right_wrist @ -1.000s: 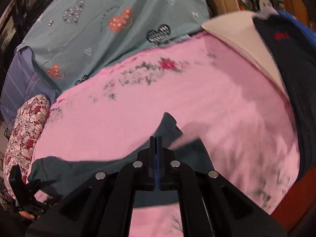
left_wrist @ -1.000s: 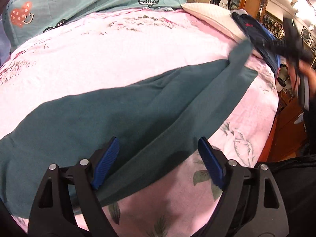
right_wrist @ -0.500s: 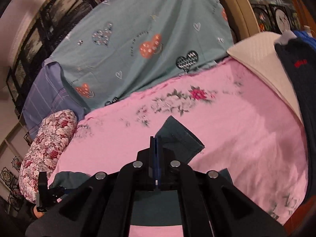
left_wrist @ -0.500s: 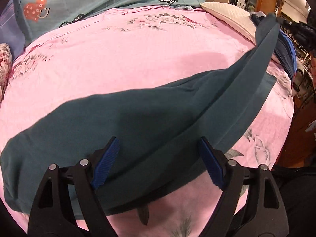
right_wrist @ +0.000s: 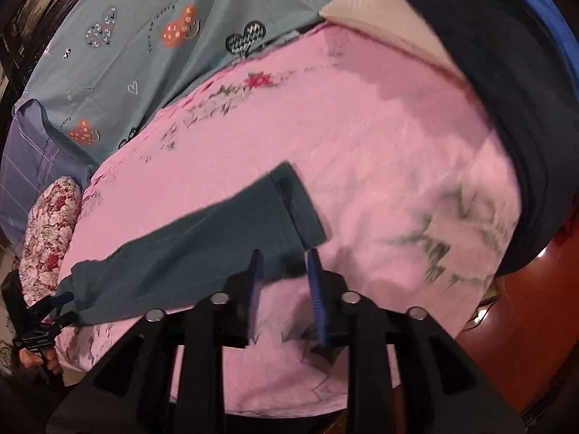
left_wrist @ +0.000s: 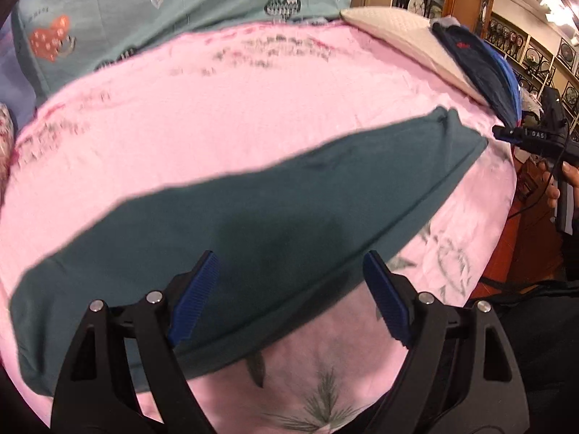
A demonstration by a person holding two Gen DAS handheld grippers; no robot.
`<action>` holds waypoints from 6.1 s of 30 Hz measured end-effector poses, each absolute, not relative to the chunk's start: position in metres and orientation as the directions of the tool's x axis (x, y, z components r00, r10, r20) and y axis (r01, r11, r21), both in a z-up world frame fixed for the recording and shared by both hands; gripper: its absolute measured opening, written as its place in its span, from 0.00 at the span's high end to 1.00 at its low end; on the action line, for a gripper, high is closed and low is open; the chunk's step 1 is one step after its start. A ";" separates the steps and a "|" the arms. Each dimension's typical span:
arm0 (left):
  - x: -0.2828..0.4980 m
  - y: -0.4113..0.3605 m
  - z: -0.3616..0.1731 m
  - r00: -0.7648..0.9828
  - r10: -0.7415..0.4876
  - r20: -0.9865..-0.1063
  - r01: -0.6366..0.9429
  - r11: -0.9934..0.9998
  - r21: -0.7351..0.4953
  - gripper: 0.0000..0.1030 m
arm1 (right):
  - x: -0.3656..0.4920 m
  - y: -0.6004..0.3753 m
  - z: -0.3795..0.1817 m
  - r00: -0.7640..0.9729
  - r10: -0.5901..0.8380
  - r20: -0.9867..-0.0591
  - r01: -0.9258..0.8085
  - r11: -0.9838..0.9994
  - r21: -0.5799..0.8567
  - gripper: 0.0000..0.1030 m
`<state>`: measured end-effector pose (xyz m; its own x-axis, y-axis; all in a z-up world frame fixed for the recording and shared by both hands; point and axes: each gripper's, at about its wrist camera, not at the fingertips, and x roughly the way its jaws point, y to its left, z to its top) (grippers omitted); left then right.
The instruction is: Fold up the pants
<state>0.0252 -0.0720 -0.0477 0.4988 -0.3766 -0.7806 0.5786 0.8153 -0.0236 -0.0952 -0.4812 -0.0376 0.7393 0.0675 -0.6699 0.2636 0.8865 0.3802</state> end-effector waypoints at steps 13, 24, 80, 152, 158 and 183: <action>0.098 -0.146 -0.072 0.442 -0.297 -0.847 0.637 0.768 0.064 0.26 | 0.030 -0.470 -0.077 0.469 0.159 -0.869 0.177 0.947 0.269 0.70; 0.100 -0.150 -0.074 0.419 -0.330 -0.846 0.644 0.765 0.021 0.75 | 0.010 -0.487 -0.035 0.593 0.202 -0.780 0.140 0.928 0.346 1.00; 0.088 -0.181 -0.072 0.406 -0.366 -0.837 0.740 0.669 0.067 0.59 | 0.023 -0.487 -0.073 0.523 0.212 -0.826 0.128 0.938 0.322 0.96; 0.078 -0.124 -0.060 0.459 -0.373 -0.806 0.599 0.800 -0.030 0.15 | 0.011 -0.485 -0.035 0.523 0.021 -0.852 0.072 0.995 0.068 0.58; 0.120 -0.133 -0.072 0.449 -0.319 -0.835 0.588 0.809 0.007 0.15 | 0.051 -0.468 -0.079 0.422 0.055 -0.905 0.045 0.996 0.082 0.83; 0.131 -0.117 -0.054 0.489 -0.323 -0.810 0.587 0.809 0.031 0.57 | 0.052 -0.482 -0.071 0.500 0.025 -0.866 0.085 0.993 0.078 0.87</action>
<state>0.1309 -0.1165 -0.0539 0.4885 -0.3233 -0.8104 0.5865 0.8093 0.0307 0.0523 -0.4822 -0.0711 0.4998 0.0247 -0.8658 0.0853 0.9933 0.0776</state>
